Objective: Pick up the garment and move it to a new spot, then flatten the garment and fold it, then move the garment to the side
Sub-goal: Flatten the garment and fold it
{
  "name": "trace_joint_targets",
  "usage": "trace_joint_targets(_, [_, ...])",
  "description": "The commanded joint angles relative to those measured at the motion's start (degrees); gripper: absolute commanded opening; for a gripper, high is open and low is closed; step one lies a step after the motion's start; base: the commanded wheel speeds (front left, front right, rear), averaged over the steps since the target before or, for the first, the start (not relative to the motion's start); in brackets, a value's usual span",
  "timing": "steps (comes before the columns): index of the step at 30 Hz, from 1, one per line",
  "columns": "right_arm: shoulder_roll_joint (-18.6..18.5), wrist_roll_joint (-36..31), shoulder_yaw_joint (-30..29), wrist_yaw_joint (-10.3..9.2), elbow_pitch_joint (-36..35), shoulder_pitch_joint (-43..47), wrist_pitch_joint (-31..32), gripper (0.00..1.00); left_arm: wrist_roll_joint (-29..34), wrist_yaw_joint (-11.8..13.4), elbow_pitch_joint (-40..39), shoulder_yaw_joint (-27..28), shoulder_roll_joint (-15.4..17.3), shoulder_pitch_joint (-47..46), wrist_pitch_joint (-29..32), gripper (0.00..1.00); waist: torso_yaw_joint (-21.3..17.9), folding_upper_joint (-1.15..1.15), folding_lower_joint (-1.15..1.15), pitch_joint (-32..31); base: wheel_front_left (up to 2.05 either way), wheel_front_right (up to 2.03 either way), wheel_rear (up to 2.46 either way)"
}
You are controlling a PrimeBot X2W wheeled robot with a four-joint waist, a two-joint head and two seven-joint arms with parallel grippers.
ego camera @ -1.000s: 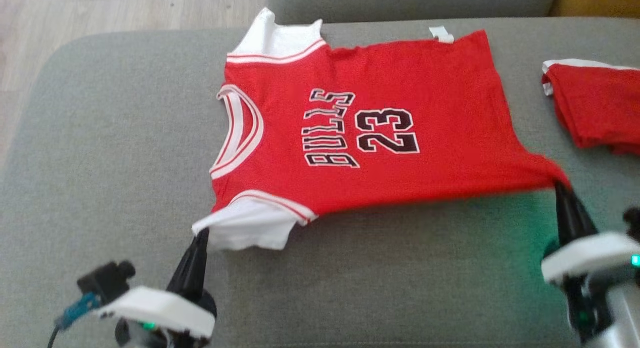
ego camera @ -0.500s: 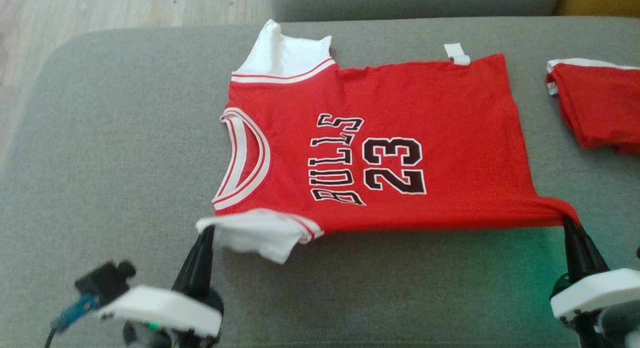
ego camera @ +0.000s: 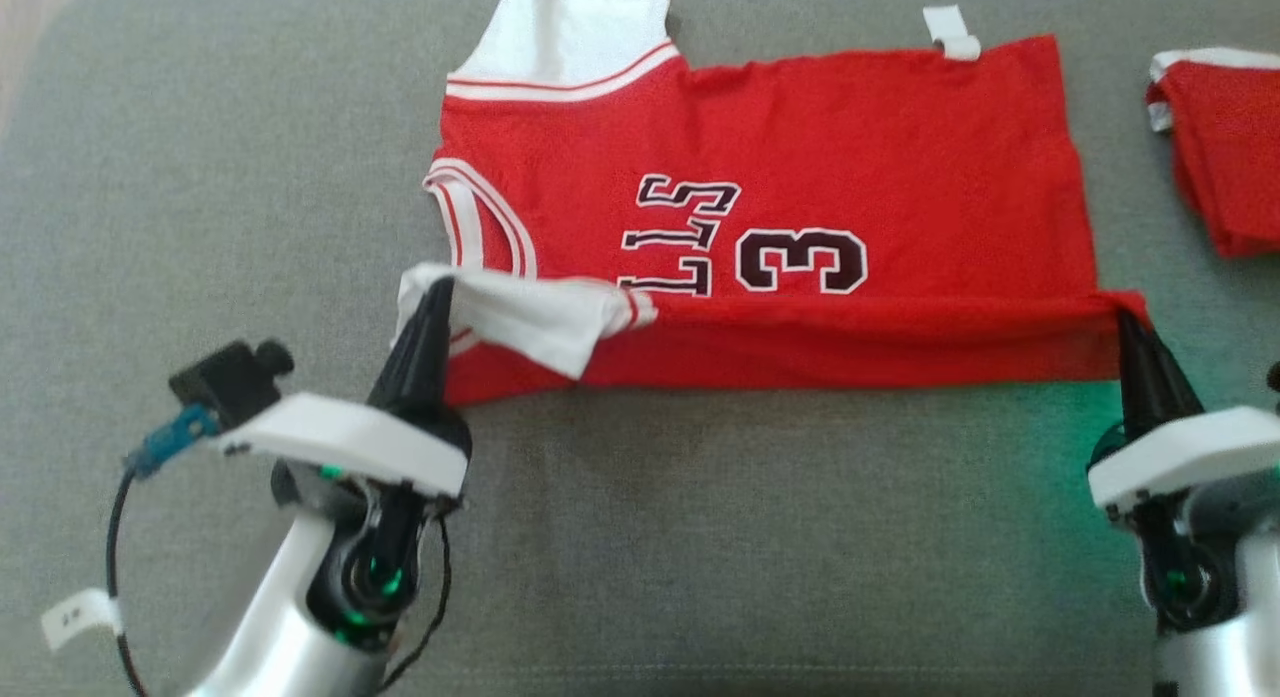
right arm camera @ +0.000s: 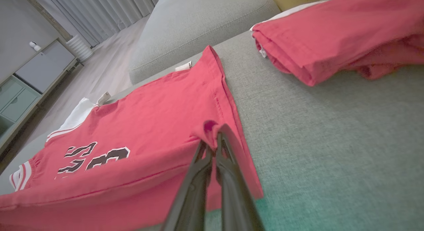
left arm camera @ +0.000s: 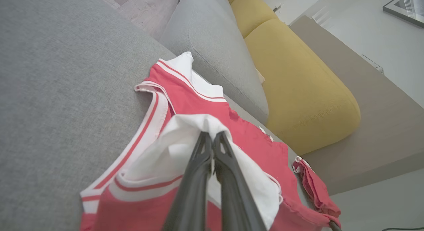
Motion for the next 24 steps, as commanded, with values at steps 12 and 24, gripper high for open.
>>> trace_joint_targets(12, [-0.6,-1.1,1.5,0.19,4.5,-9.4,-4.1,1.0,1.9,-4.9,7.8,0.9,-1.0,-11.1,-1.7,1.0,0.8,0.0,-0.01,3.6,0.0,0.0,0.0])
trace_joint_targets(24, [-1.4,2.4,2.8,0.19,5.7,-4.8,-13.0,1.0,11.1,-3.9,7.3,1.2,0.3,-2.5,-6.1,1.0,1.0,0.0,-0.01,1.5,0.0,0.0,0.0])
